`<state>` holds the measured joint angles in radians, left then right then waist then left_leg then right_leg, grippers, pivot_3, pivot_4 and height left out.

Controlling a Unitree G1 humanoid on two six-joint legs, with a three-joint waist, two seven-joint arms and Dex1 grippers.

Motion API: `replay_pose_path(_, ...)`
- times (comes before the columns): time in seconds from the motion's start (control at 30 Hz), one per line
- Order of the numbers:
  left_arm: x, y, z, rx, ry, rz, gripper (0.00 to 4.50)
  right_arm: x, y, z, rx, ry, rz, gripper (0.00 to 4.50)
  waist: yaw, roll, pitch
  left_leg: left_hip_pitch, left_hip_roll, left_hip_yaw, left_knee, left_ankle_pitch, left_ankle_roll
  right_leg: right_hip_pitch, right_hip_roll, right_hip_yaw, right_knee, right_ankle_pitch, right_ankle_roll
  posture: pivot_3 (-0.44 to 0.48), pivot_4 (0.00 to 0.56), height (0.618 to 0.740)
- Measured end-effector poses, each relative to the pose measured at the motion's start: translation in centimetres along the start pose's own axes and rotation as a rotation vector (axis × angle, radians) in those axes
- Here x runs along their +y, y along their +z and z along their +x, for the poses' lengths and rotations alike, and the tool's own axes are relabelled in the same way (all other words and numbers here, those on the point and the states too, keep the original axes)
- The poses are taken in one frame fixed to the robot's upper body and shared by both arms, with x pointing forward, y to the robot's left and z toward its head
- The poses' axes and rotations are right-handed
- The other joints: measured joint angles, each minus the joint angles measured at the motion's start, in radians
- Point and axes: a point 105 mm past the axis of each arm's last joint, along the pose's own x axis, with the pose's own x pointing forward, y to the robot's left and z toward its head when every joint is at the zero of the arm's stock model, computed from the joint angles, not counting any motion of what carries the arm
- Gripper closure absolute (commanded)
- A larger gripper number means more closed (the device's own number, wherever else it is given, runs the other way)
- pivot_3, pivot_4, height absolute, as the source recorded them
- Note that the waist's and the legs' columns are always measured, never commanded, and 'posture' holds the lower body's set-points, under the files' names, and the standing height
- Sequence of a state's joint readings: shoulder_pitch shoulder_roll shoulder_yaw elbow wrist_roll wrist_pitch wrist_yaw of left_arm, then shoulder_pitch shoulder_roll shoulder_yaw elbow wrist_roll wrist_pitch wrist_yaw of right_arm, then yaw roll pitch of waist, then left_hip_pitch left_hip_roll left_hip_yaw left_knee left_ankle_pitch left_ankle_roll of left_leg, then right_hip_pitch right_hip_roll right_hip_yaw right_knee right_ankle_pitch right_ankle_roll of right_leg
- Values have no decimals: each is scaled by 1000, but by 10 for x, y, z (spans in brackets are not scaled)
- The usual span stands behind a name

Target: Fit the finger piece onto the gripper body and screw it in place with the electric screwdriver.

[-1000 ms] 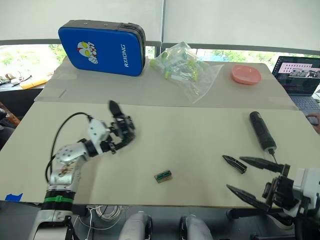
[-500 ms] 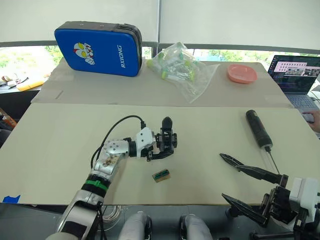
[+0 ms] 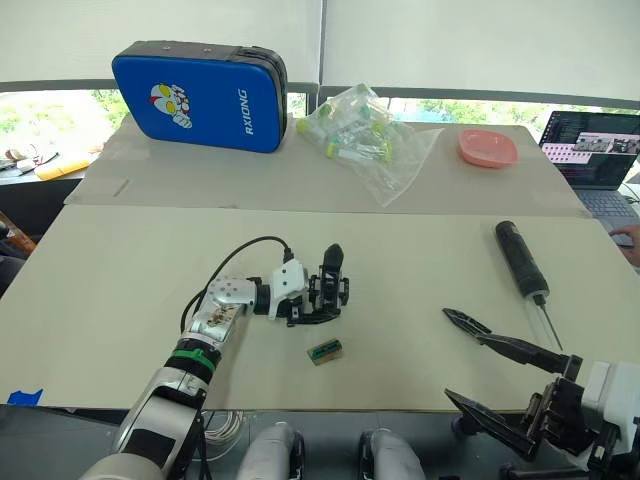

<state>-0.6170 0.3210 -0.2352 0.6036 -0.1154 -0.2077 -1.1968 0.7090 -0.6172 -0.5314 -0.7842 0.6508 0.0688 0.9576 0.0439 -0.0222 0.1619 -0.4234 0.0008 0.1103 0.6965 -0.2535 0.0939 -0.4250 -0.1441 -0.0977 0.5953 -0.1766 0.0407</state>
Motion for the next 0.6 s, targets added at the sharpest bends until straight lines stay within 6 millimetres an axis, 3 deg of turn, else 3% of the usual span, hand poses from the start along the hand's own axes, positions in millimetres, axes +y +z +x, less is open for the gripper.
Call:
replay_pose_path(0.17,1,0,6,-16,20,-8,2111,0,-3,-3,-3,-3,5,0,7,1,0,0,-1,0,1,-1,1,1,-1,0,0,0,1,0,150,740)
replay_pose_path(0.3,2,-1,6,-7,18,-12,272,0,-5,-6,-12,-14,12,0,5,1,-1,1,-1,0,3,-4,-3,1,-1,0,0,-1,5,0,150,740)
replay_pose_path(0.33,2,-1,5,-5,16,-12,85,-1,-4,-6,-18,-20,9,0,4,1,-1,1,-1,0,3,-4,-3,1,-1,0,0,-1,5,0,150,740)
replay_pose_path(0.5,3,-4,-3,16,-5,-10,85,-3,-6,-8,-24,-30,2,0,-4,2,-1,2,-1,0,3,-3,-3,1,-1,0,0,-1,5,0,150,740)
replay_pose_path(0.6,5,-8,-22,49,-5,-7,85,-4,-9,-15,-13,-47,2,0,-10,3,-2,2,0,0,1,-3,-3,1,0,1,1,0,4,0,150,740)
